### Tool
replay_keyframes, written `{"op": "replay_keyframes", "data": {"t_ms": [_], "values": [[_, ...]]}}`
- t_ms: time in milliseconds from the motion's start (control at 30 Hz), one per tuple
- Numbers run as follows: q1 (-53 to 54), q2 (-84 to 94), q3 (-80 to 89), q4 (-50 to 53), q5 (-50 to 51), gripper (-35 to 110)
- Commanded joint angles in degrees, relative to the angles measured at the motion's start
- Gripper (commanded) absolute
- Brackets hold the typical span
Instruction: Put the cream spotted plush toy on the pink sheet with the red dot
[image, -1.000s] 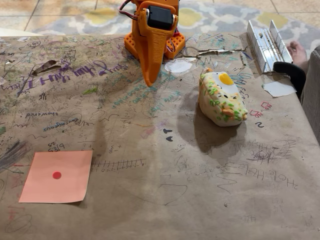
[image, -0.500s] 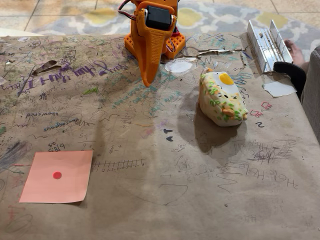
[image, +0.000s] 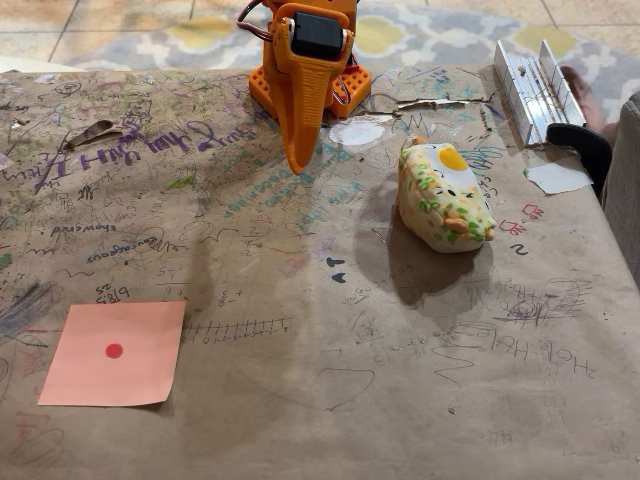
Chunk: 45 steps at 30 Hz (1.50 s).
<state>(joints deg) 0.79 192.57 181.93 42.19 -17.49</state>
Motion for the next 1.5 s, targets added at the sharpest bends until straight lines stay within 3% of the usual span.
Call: {"op": "replay_keyframes", "data": {"t_ms": [0, 200, 367, 600, 900, 1233, 1367, 1467], "values": [[0.00, 0.70, 0.97, 0.79, -3.52, 0], [-1.49, 0.70, -1.23, 4.48, -14.06, 1], [-8.53, -2.29, -18.46, 20.83, -19.78, 12], [-18.37, -24.35, -35.77, 30.94, -34.28, 32], [-22.59, -61.96, -41.40, 26.81, -39.55, 35], [-29.09, -84.20, -44.38, 17.05, -33.66, 30], [-32.34, -89.74, -44.47, 15.03, -29.09, 0], [-34.01, -89.12, -43.42, 14.33, -25.84, 0]]}}
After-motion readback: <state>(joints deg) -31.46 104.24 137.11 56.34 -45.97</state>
